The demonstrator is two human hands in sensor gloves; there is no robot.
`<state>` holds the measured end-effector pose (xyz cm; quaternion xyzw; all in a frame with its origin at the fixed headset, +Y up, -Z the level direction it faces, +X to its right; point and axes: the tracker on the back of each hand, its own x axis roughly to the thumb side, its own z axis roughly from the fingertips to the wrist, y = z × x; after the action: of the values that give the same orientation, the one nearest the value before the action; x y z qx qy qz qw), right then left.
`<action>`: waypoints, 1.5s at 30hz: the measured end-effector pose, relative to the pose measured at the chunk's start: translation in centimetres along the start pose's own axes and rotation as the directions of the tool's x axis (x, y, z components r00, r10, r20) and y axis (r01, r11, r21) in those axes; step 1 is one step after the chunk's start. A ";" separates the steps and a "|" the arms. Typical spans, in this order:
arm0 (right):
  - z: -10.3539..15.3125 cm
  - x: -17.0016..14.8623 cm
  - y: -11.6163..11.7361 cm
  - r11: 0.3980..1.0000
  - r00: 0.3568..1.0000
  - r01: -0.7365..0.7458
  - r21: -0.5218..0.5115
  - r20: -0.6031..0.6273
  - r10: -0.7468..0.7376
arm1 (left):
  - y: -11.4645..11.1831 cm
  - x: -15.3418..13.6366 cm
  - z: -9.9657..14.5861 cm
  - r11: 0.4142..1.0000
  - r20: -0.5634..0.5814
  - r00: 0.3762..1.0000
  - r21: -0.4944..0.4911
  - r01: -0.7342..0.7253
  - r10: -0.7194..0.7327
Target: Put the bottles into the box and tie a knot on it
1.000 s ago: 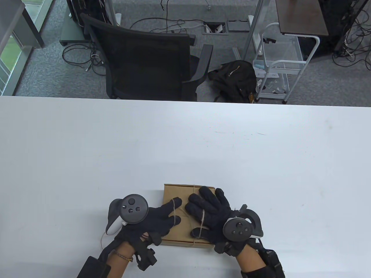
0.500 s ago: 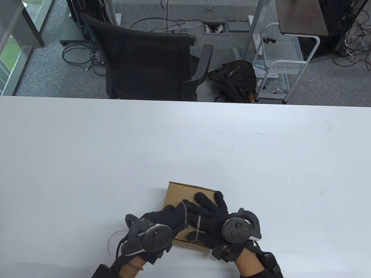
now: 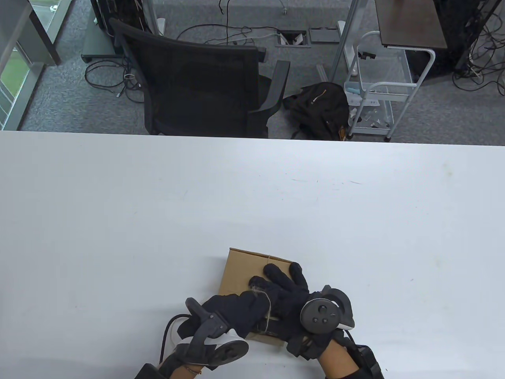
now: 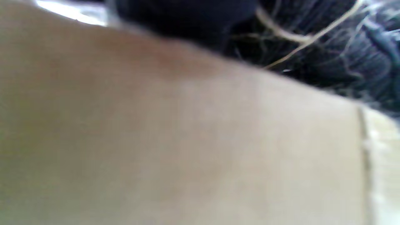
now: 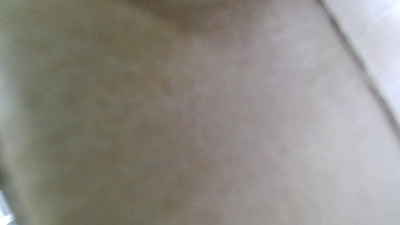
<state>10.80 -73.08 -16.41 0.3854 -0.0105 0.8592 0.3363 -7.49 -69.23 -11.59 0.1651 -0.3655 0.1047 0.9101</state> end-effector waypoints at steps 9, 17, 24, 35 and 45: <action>0.2 -0.2 0.1 0.997 0.998 0.062 0.049 0.003 -0.062 | 0.3 -0.4 0.1 0.989 0.083 0.986 0.002 -0.145 0.144; 0.3 0.2 0.4 0.994 0.994 0.106 0.004 -0.026 -0.106 | 0.8 0.4 0.1 0.998 0.042 0.999 0.053 0.032 -0.034; 0.1 0.9 0.4 0.995 0.994 0.101 -0.021 -0.034 -0.102 | 0.8 0.2 0.2 0.998 0.023 0.999 0.048 0.044 -0.045; 0.2 1.4 -0.2 0.990 0.999 0.046 -0.134 0.004 -0.046 | 0.6 -0.8 0.4 0.998 -0.017 0.999 0.053 0.035 -0.035; 1.3 1.1 -2.2 0.974 0.994 -0.101 -0.201 -0.067 0.089 | 1.4 -3.5 1.4 0.993 -0.071 0.993 0.071 -0.092 0.097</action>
<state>12.40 -71.16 -15.31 0.3230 -0.1075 0.8794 0.3327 -11.26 -68.65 -12.76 0.1741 -0.3349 0.1661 0.9110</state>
